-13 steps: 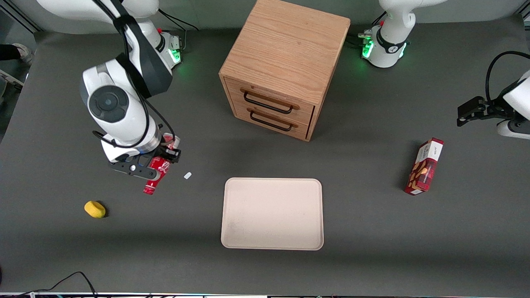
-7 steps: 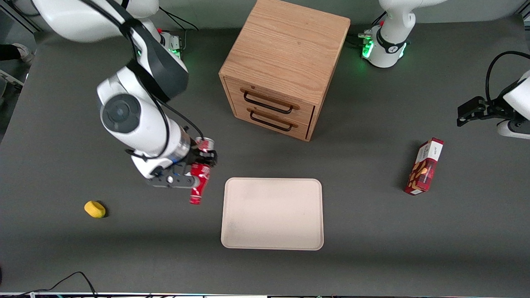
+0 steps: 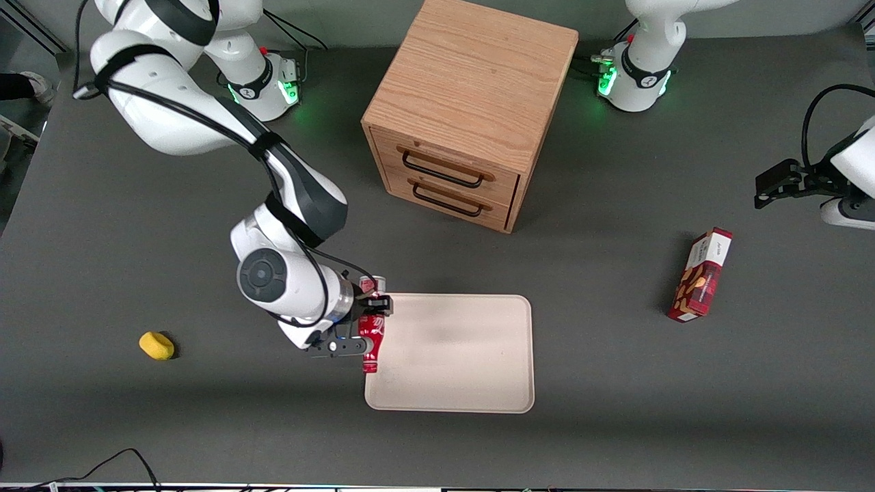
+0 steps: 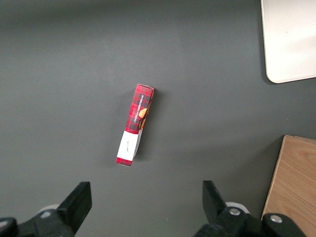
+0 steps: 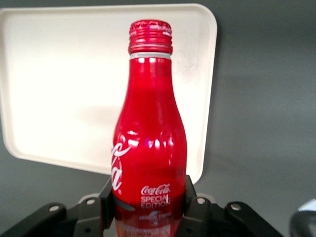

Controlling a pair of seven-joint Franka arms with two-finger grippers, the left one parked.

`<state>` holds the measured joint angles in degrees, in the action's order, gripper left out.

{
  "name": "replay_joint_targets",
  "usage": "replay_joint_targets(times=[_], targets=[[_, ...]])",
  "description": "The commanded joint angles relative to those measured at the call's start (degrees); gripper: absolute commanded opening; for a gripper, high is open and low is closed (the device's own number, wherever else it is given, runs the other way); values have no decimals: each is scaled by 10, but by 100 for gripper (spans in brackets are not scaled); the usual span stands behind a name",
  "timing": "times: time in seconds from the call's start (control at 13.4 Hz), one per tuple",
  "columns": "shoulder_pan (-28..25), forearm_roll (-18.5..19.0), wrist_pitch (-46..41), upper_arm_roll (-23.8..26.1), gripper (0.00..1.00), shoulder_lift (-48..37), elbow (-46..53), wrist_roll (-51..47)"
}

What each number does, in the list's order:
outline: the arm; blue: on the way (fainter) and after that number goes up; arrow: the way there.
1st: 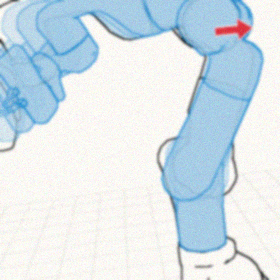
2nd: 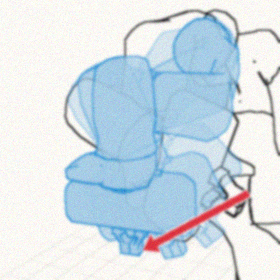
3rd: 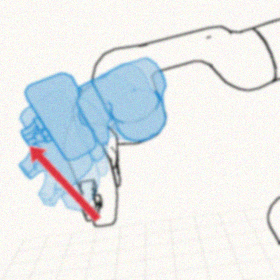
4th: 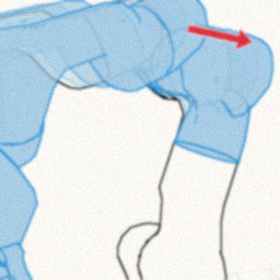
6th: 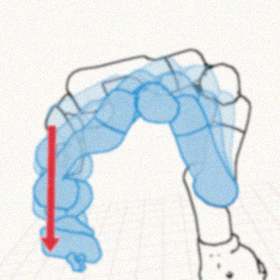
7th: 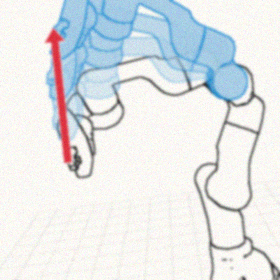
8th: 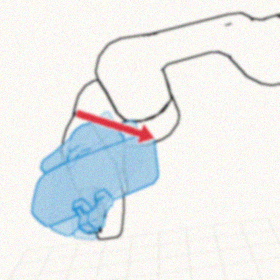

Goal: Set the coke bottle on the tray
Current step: 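Lift the bottle and carry it over the cream tray, then lower the bottle onto the tray and open the right gripper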

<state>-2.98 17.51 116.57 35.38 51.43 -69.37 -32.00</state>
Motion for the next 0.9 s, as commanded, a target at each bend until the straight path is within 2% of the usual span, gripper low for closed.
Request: replay_joint_targets(times=[0.0, 0.07, 0.15, 0.82], targets=[[-23, 63, 34, 0, 0, 47, 30, 9], [-22, 87, 47, 0, 0, 62, 28, 6], [-22, 94, 51, 0, 0, 69, 28, 10], [-39, 97, 88, -28, 0, 115, 66, 14]])
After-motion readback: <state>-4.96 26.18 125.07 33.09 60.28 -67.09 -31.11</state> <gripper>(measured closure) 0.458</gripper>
